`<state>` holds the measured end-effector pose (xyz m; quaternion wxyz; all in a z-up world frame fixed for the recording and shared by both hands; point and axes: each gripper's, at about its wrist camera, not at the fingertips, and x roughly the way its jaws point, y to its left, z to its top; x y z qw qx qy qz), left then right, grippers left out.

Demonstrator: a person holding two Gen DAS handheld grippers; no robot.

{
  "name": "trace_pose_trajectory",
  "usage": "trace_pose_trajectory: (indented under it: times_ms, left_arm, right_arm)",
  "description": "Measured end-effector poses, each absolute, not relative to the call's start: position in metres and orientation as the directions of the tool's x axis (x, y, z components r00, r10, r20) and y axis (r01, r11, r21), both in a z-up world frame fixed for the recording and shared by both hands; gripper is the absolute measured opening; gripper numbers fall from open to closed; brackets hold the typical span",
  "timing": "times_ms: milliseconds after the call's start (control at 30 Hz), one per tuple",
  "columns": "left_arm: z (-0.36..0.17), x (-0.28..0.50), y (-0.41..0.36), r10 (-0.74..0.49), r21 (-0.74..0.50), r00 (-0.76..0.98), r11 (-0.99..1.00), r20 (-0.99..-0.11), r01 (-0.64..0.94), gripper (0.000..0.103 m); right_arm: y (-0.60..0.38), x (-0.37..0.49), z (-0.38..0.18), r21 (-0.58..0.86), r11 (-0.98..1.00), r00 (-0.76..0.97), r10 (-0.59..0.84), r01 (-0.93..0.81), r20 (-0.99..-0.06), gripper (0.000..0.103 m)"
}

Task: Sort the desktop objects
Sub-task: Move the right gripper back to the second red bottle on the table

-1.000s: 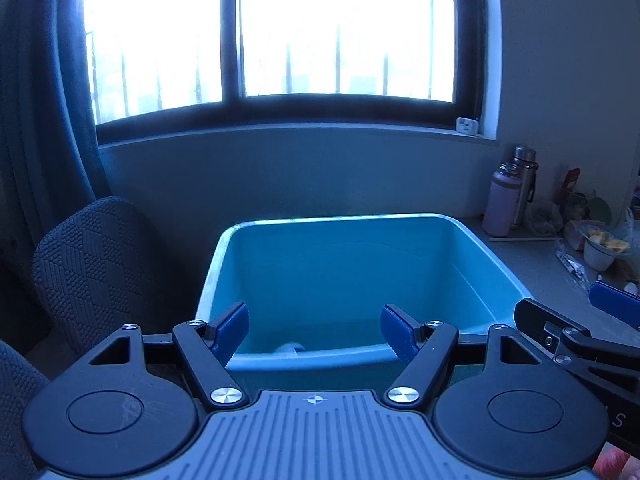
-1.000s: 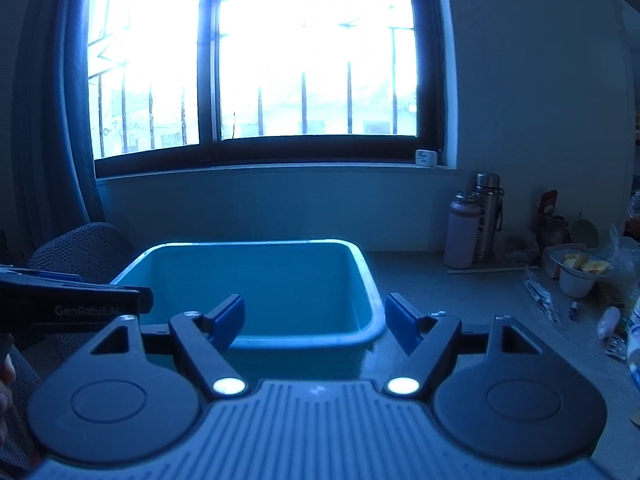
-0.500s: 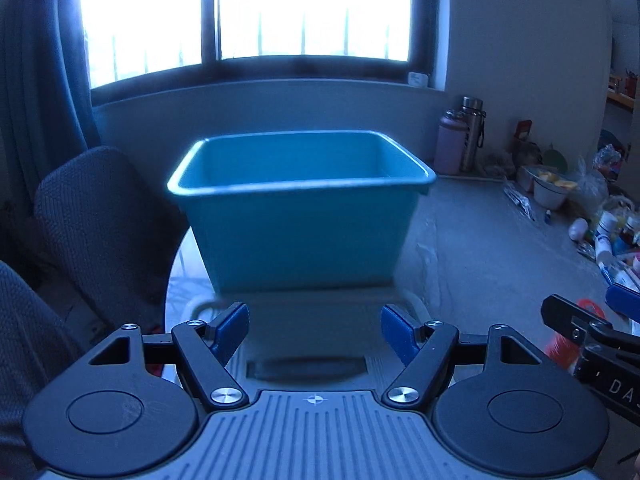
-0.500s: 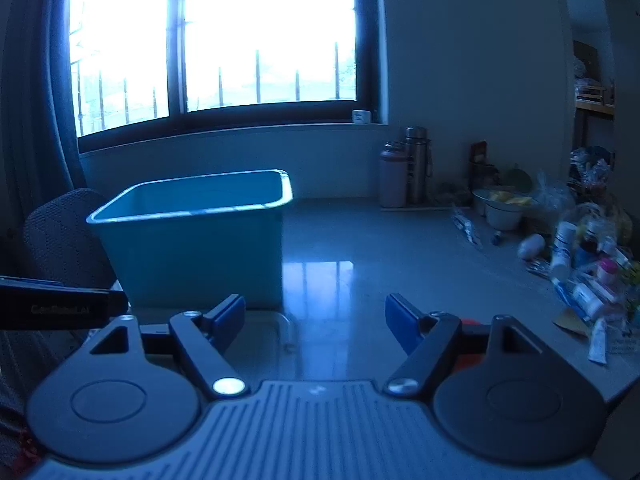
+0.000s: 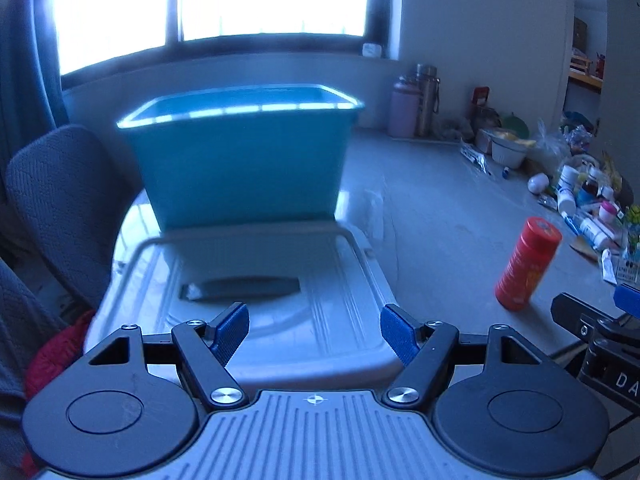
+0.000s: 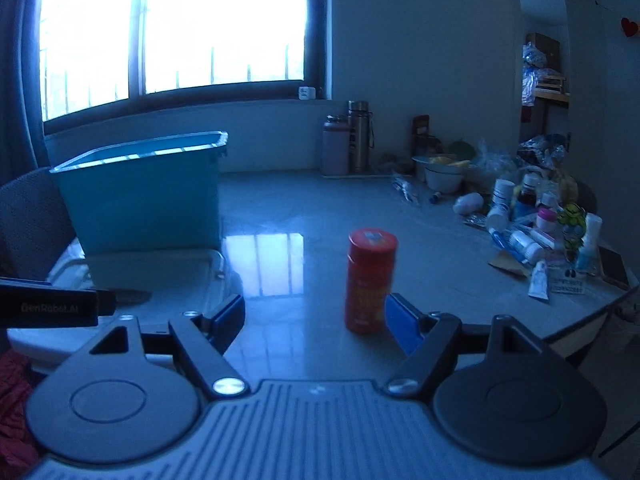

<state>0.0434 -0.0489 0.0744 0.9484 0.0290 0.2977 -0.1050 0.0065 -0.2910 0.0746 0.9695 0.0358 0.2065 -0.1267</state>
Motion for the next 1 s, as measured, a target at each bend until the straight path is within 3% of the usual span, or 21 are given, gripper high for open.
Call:
trace_pose_trajectory:
  times_ms: [367,1000]
  left_arm:
    - [0.041,0.045,-0.059,-0.196,-0.010,0.768,0.971,-0.610,0.240,0.075]
    - [0.051,0.093,-0.079,-0.223,0.011,0.770,0.958,-0.598,0.286,0.075]
  right_arm:
    - [-0.322,0.004,0.045,0.028,0.945,0.851,-0.279,0.325,-0.445,0.077]
    - [-0.358,0.068,0.019,0.036,0.936,0.828,-0.291,0.350,-0.480,0.077]
